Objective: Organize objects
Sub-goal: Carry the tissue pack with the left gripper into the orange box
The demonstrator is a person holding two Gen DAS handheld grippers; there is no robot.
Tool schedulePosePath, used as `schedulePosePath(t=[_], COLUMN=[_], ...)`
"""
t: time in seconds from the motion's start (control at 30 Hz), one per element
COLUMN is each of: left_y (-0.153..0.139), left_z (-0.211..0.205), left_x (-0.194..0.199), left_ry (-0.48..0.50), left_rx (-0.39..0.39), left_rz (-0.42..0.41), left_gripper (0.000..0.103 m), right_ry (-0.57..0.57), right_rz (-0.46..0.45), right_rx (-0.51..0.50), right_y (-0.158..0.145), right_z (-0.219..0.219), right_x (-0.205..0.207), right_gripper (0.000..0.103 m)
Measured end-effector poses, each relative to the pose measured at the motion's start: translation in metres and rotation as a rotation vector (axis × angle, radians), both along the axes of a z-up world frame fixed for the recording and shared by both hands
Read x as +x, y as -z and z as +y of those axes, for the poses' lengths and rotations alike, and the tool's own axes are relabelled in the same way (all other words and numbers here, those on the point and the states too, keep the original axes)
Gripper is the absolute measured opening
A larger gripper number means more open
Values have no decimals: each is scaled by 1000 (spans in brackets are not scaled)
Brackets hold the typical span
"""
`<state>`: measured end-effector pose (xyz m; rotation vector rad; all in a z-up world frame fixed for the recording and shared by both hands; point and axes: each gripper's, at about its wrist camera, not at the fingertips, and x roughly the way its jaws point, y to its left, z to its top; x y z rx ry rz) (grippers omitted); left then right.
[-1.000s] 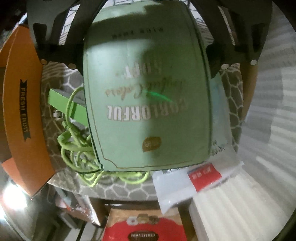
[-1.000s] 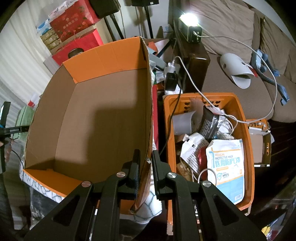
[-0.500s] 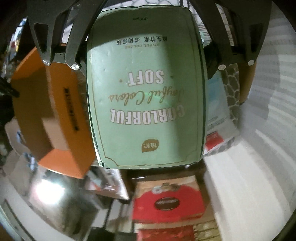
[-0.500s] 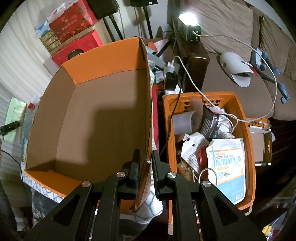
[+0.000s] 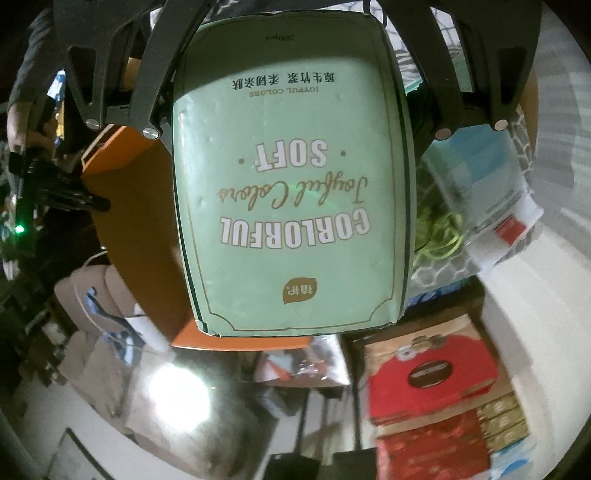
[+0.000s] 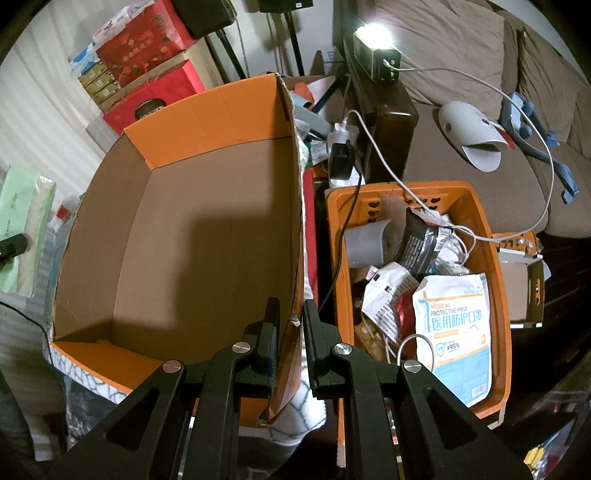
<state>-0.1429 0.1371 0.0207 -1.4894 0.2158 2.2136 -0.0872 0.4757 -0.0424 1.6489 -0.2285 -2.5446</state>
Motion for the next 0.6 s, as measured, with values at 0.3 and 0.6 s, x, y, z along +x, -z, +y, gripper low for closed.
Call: schedulePosePath(t=[0.3, 0.6], left_y=[1, 27], left_z=[52, 96], left_x=[11, 21], left_ry=[59, 80], left_rx=[1, -10], left_rz=[-2, -55], left_gripper=[87, 87], right_ry=[4, 5], right_rz=[1, 1], right_rx=[-1, -3], right_y=[1, 1], right_z=[0, 0], right_x=[0, 0], right_gripper=[12, 12])
